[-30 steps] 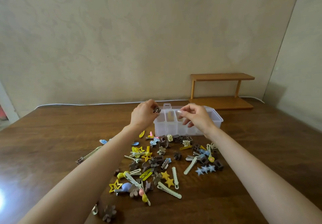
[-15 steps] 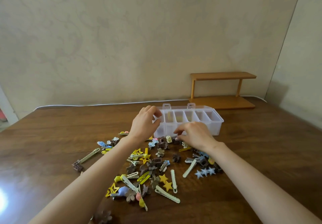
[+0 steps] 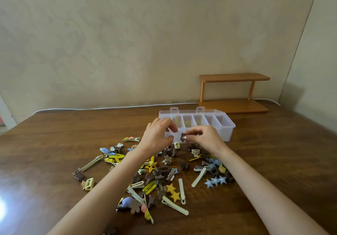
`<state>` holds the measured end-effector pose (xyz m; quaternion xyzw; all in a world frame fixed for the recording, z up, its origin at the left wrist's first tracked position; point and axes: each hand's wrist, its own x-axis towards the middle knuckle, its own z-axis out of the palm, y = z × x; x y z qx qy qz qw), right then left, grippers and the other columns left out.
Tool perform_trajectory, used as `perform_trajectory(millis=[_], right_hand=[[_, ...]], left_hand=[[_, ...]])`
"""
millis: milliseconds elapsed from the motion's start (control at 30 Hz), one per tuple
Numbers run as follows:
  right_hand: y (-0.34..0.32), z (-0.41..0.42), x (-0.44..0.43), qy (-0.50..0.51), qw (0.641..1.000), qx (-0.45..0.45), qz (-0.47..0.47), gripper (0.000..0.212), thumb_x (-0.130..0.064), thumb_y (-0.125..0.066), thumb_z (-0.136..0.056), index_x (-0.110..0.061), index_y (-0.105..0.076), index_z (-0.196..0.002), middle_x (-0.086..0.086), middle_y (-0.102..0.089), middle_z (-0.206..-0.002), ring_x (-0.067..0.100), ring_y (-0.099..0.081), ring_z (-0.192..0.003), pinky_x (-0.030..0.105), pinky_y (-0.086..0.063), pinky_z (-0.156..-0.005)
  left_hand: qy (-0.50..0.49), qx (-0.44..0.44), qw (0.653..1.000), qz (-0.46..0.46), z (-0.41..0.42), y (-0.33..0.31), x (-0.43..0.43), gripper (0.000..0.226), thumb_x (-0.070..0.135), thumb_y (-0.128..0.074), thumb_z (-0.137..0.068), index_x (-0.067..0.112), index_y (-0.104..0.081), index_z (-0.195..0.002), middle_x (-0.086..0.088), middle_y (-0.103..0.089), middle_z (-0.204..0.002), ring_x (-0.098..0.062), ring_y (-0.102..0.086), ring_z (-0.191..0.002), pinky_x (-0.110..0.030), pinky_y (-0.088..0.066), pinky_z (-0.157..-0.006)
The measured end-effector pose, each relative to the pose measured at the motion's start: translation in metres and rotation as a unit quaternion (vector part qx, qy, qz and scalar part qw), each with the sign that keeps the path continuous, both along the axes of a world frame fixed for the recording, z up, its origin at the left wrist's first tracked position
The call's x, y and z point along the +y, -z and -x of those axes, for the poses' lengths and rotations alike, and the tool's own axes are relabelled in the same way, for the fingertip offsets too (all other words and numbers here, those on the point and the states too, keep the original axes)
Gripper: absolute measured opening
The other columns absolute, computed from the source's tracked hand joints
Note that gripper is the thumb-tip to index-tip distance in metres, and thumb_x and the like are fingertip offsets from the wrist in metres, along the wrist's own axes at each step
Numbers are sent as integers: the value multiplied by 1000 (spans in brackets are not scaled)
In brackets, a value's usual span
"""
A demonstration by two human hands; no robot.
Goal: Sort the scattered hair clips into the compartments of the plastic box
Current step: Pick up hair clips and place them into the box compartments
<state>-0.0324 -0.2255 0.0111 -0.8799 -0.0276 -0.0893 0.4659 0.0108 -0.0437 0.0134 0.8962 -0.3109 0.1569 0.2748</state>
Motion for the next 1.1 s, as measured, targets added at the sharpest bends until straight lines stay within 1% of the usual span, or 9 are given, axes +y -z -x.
perform_trajectory(millis=[100, 233, 333, 400, 467, 533, 600, 867, 1100], right_hand=[[-5, 4, 0, -20, 993, 19, -116, 12, -22, -72, -81, -17, -72, -92, 1, -73, -78, 0, -65, -69, 21, -42, -73], [-10, 8, 4, -39, 989, 24, -139, 15, -24, -67, -85, -13, -72, -94, 3, -70, -78, -6, -56, -51, 12, -38, -56], [-12, 8, 4, -39, 989, -2, -144, 15, -27, -64, -87, -16, -72, -91, 4, -70, -77, -4, -52, -47, 12, -37, -54], [-10, 6, -1, -9, 996, -30, -89, 15, -31, -64, -87, -19, -71, -92, -1, -70, -76, -4, -56, -53, 15, -37, -58], [-6, 4, -8, 45, 993, -67, 85, 13, -34, -65, -86, -24, -71, -91, -11, -68, -76, -2, -60, -68, 16, -39, -61], [-1, 4, -11, 68, 961, -85, 253, 11, -33, -64, -88, -27, -72, -92, -12, -69, -86, 5, -62, -82, 18, -41, -66], [5, 4, -10, 52, 941, -97, 321, 13, -32, -61, -89, -27, -71, -95, -10, -70, -95, 8, -61, -90, 19, -40, -70], [8, 4, -8, 23, 926, -96, 365, 31, -51, -60, -84, -25, -71, -98, -8, -63, -97, 10, -57, -91, 21, -34, -67], [7, 5, -6, 0, 933, -69, 353, 27, -48, -69, -77, -27, -71, -94, -9, -61, -91, 11, -58, -88, 24, -42, -72]], left_hand=[[19, 1, 1000, -11, -1, -2, -3, 22, 26, -69, -80, 27, -57, -98, 14, -60, -101, -5, -46, -93, -29, -35, -85], [47, -6, 999, 3, 2, -4, -8, 22, 31, -70, -79, 28, -57, -96, 16, -59, -96, -5, -47, -91, -29, -38, -85], [38, -38, 998, 37, 2, -5, -8, 17, 31, -69, -80, 27, -58, -92, 21, -54, -86, -5, -48, -83, -28, -41, -80], [19, -56, 997, 58, -3, -7, -9, 14, 30, -67, -82, 26, -58, -92, 20, -56, -85, -4, -48, -81, -27, -41, -76], [-18, -52, 996, 66, -13, -10, -11, 13, 31, -65, -83, 24, -60, -93, 16, -63, -90, -6, -49, -83, -29, -42, -75], [-61, -42, 996, 55, -27, -13, -13, 17, 34, -64, -84, 23, -63, -96, 11, -66, -95, -12, -51, -90, -33, -45, -76], [-91, -31, 995, 39, -39, -13, -17, 21, 35, -63, -84, 22, -65, -99, 7, -66, -99, -16, -51, -97, -35, -45, -79], [-118, 0, 993, 1, -58, -12, -31, 29, 33, -58, -89, 18, -61, -114, -1, -61, -113, -21, -48, -113, -35, -41, -89], [-63, -49, 996, 38, -43, -20, -28, 20, 22, -56, -90, 16, -64, -107, 1, -64, -105, -16, -51, -98, -27, -42, -77]])
